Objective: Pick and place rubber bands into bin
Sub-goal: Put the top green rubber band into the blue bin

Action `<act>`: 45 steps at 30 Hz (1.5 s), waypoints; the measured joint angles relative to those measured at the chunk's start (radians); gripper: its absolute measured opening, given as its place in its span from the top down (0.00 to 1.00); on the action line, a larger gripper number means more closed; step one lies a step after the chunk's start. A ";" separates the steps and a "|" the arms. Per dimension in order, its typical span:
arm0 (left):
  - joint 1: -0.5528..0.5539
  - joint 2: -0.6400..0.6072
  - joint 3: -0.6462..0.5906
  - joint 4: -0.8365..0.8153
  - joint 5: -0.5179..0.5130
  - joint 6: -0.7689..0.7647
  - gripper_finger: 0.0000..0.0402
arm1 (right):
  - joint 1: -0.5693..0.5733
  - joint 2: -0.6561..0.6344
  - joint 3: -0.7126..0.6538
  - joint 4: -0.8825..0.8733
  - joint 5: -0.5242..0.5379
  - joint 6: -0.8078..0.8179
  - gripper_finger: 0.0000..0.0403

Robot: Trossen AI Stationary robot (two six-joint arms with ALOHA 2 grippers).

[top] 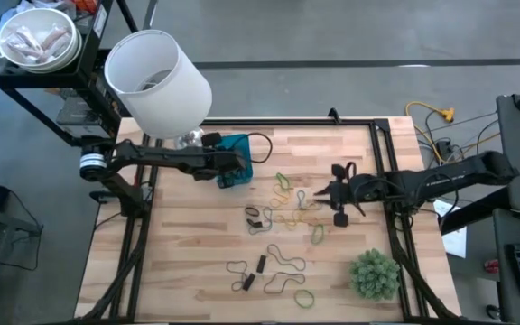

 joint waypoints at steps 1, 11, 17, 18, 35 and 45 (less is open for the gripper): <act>-0.011 -0.016 -0.008 -0.027 0.008 -0.029 0.74 | 0.000 0.024 0.000 0.000 -0.020 0.001 0.80; -0.167 -0.148 -0.084 -0.033 -0.003 -0.207 0.74 | -0.028 0.305 0.072 0.076 0.201 -0.022 0.84; -0.231 -0.206 -0.127 -0.028 -0.024 -0.272 0.74 | -0.119 0.477 0.204 0.099 0.106 -0.045 0.85; -0.240 -0.211 -0.135 -0.030 -0.030 -0.278 0.74 | -0.132 0.505 0.227 0.095 0.079 -0.051 0.85; -0.270 -0.350 -0.251 0.018 -0.073 -0.280 0.74 | -0.235 0.830 0.526 -0.178 -0.007 -0.102 0.75; -0.272 -0.401 -0.272 0.020 -0.078 -0.303 0.74 | -0.254 0.856 0.523 -0.163 -0.032 -0.110 0.77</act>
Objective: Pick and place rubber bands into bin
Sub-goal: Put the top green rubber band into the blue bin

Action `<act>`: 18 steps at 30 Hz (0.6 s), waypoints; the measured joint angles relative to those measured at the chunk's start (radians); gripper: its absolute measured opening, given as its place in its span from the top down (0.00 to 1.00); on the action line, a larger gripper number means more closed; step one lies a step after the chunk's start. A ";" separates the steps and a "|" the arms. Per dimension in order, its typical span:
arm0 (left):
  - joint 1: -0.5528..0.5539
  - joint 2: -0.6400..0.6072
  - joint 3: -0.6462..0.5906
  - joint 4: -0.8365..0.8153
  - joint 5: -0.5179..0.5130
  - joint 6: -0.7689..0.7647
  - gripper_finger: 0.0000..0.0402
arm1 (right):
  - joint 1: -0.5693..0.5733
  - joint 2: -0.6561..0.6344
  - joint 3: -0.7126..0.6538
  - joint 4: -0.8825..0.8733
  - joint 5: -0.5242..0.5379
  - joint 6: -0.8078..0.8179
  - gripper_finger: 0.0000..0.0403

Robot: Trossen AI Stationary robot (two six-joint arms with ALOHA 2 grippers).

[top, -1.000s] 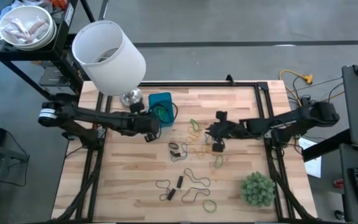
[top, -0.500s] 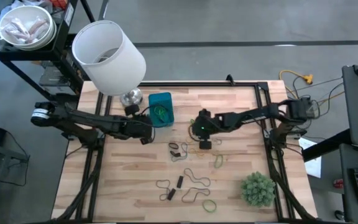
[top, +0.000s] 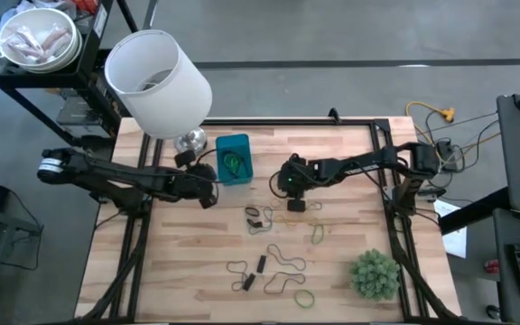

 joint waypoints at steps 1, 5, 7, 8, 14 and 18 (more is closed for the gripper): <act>0.000 -0.001 0.000 0.005 0.000 -0.002 0.74 | -0.001 0.005 0.000 0.011 -0.008 -0.003 0.78; -0.002 -0.010 -0.001 0.008 0.000 -0.003 0.74 | -0.003 0.022 -0.001 0.030 -0.020 -0.006 0.80; -0.005 -0.010 -0.001 0.005 0.000 -0.003 0.74 | -0.004 0.022 -0.003 0.035 -0.020 -0.006 0.81; -0.005 -0.011 -0.001 0.006 0.001 -0.003 0.74 | -0.005 0.022 -0.003 0.045 -0.020 -0.006 0.81; -0.005 -0.011 -0.003 0.012 0.001 -0.003 0.74 | -0.011 0.030 -0.003 0.044 -0.020 -0.005 0.84; -0.006 -0.011 -0.007 0.017 0.001 -0.003 0.74 | -0.018 0.045 -0.004 0.044 -0.020 0.008 0.84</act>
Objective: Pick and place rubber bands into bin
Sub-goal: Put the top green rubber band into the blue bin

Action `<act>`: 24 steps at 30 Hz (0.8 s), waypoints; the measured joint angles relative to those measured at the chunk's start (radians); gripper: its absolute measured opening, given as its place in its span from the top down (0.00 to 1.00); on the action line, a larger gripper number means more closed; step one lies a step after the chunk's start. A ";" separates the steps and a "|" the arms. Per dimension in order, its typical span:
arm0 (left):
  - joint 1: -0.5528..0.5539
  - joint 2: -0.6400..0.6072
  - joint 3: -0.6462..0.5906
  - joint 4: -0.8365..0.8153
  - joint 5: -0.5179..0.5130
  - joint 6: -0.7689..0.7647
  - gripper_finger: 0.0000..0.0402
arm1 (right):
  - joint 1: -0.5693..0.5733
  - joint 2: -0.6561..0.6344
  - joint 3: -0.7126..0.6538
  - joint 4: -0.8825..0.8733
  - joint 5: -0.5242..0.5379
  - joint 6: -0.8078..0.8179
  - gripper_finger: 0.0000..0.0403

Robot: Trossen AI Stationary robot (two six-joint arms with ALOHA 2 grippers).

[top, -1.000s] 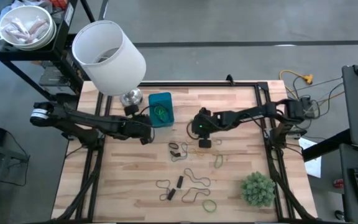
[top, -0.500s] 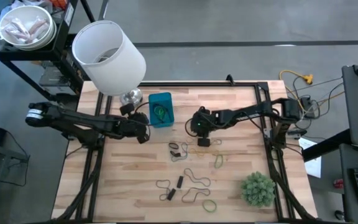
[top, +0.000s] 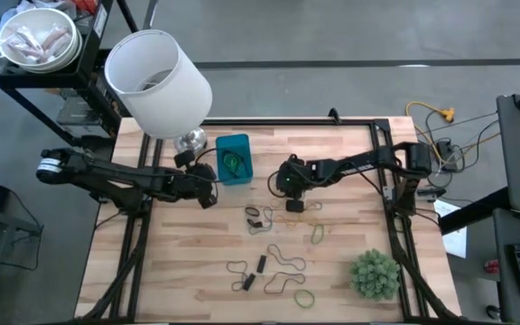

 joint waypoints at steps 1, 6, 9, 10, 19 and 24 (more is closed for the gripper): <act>0.000 0.000 -0.002 0.003 0.000 0.000 0.74 | -0.002 0.004 0.000 0.002 -0.001 0.001 0.84; 0.000 0.000 -0.008 0.005 0.000 0.000 0.74 | -0.005 0.010 0.001 0.003 -0.002 0.003 0.86; 0.000 0.000 -0.008 0.005 0.000 0.000 0.74 | -0.005 0.011 0.001 0.003 -0.002 0.000 0.89; 0.000 0.000 -0.008 0.005 0.000 0.000 0.74 | -0.005 0.011 0.002 0.002 -0.002 -0.002 0.91; 0.000 0.000 -0.009 0.006 0.000 0.000 0.74 | -0.007 -0.026 0.004 -0.007 0.003 -0.002 0.98; 0.000 0.000 -0.009 0.005 0.000 0.000 0.74 | -0.006 -0.057 0.004 -0.009 0.003 0.000 0.98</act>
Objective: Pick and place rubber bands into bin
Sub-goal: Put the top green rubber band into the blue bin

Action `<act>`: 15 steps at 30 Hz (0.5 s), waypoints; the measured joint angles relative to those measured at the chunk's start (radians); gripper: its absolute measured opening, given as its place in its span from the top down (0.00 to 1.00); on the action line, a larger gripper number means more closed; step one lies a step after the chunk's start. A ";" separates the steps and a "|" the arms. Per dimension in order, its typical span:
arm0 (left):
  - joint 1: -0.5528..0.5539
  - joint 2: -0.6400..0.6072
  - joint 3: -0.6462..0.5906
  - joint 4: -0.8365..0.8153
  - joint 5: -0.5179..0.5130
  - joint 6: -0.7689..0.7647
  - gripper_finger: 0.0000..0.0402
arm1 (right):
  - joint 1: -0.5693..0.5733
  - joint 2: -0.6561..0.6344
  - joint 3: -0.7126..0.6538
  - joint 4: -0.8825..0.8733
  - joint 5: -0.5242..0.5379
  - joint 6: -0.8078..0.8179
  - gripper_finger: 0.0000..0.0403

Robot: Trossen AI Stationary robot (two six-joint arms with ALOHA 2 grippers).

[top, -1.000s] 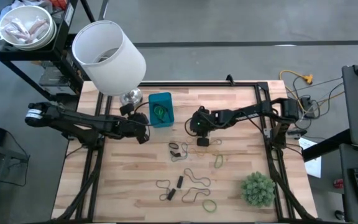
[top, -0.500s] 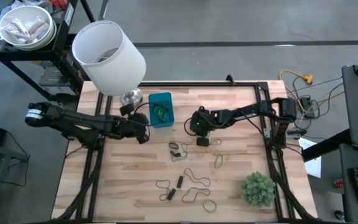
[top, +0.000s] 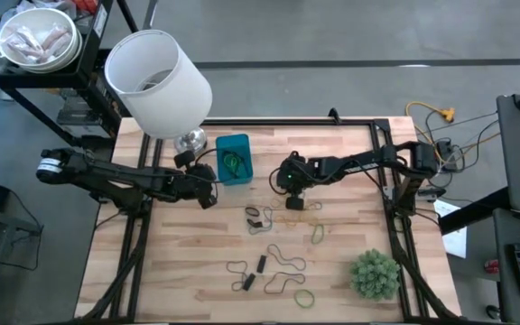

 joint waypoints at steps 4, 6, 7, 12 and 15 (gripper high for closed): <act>0.000 0.000 0.000 0.001 0.000 0.000 0.74 | 0.001 -0.038 0.000 0.029 -0.006 -0.031 0.98; 0.000 0.000 0.000 0.001 0.000 0.000 0.74 | 0.001 -0.054 0.002 0.056 -0.007 -0.048 0.98; 0.000 0.000 0.000 0.001 0.000 0.000 0.74 | 0.001 -0.062 0.008 0.060 -0.007 -0.056 0.98; 0.001 0.000 0.000 0.001 0.000 0.000 0.74 | 0.001 -0.075 0.089 0.077 -0.008 -0.134 0.98; 0.001 0.000 0.000 0.001 -0.001 0.000 0.74 | 0.001 -0.069 0.161 0.081 -0.009 -0.191 0.98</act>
